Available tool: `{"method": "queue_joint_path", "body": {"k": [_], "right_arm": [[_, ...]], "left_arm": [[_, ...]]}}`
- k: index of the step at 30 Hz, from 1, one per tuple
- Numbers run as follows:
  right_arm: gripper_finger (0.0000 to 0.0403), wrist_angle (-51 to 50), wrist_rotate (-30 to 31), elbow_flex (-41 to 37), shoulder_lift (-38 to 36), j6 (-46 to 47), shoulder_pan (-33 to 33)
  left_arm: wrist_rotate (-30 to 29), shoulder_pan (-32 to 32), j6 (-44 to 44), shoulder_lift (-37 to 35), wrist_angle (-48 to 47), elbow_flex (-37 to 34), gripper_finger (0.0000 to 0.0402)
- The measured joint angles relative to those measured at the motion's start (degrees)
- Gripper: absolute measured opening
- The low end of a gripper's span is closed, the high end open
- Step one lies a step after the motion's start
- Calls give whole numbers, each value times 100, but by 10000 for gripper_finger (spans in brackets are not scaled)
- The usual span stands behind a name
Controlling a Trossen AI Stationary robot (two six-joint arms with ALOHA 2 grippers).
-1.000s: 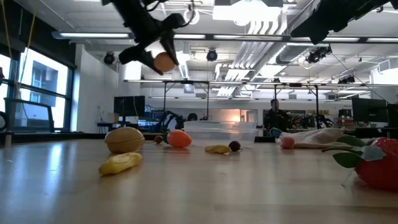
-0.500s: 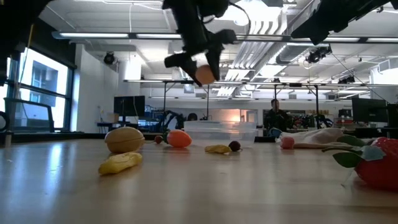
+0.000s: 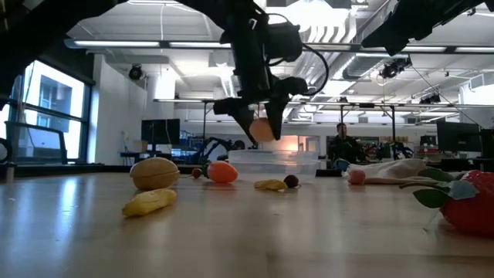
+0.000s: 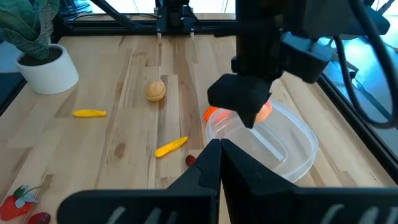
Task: Pick and placing Produce into tupperware
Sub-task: Put the pink peach into the transparent bin
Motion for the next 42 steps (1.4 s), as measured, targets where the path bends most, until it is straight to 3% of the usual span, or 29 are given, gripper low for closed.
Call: {"method": "queue_joint_path", "body": {"k": [42], "right_arm": [[0,-23,-1,0,1,1,1]], "left_arm": [[215,-38,170,642,225,-31,221]]}}
